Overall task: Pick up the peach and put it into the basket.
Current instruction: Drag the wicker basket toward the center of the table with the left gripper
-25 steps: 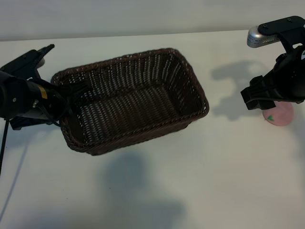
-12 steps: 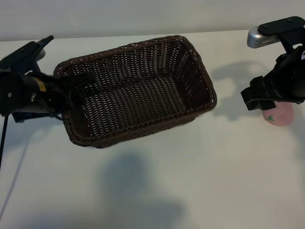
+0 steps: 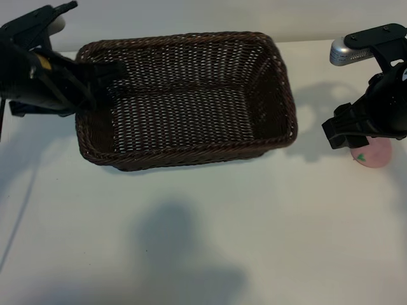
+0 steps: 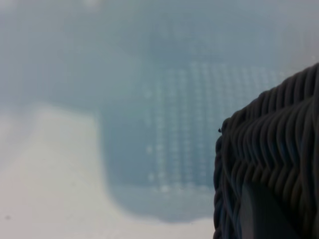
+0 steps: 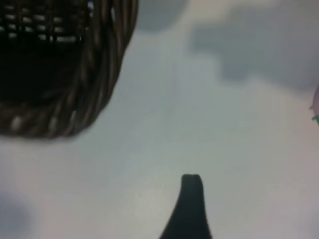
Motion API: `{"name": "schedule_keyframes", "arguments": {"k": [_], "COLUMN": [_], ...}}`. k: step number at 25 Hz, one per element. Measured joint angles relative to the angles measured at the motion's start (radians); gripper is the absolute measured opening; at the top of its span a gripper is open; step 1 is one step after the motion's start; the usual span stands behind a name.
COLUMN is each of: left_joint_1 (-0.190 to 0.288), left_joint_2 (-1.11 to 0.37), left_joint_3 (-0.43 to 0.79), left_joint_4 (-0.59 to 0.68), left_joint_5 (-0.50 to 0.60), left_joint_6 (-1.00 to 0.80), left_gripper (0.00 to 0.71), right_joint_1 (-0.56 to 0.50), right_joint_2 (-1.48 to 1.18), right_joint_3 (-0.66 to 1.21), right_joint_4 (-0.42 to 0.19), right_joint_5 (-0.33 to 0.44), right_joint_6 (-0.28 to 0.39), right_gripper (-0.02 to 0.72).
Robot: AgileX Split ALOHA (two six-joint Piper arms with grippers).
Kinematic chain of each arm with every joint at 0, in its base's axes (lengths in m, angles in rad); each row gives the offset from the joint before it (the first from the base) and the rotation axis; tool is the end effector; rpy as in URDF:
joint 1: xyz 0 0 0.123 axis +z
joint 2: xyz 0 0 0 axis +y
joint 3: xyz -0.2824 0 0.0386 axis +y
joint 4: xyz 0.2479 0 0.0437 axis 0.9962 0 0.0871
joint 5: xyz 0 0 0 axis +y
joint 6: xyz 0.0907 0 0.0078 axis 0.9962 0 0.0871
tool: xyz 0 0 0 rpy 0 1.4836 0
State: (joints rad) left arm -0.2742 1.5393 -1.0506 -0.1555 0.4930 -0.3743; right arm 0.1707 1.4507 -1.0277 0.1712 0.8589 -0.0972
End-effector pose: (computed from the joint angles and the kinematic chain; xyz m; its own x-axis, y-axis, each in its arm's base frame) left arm 0.3122 -0.0948 0.2581 -0.8060 -0.2804 -0.5213 -0.0918 0.9292 -0.3580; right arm 0.2760 0.0595 0.2623 -0.9171 -0.1427 -0.3722 -0.2020 0.9713 0.1253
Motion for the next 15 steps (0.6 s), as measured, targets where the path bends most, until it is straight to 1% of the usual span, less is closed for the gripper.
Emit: {"name": "schedule_keyframes", "arguments": {"k": [3,6,11,15], "left_joint_1": [0.007,0.008,0.008,0.001], "left_joint_2": [0.030,0.077,0.164,0.229], "left_joint_3": [-0.027,-0.046,-0.082,-0.136], "left_joint_4": [-0.070,-0.112,-0.124,-0.149], "left_joint_5": [0.003,0.001,-0.016,-0.025], "left_joint_6": [0.084,0.130,0.140,0.155], "left_gripper": [0.161,0.161,0.161,0.161], "right_joint_1": [0.000,0.000,0.000,0.000], "right_joint_2": [0.000,0.000,0.000,0.000], "right_joint_3": [0.000,0.000,0.000,0.000], "right_joint_4": [-0.002,-0.003,-0.011,-0.011], "right_joint_5": [0.001,0.003,0.003,0.004], "right_joint_6": [0.000,0.000,0.001,0.001], "right_gripper": [0.595,0.595,0.595,0.595]}}
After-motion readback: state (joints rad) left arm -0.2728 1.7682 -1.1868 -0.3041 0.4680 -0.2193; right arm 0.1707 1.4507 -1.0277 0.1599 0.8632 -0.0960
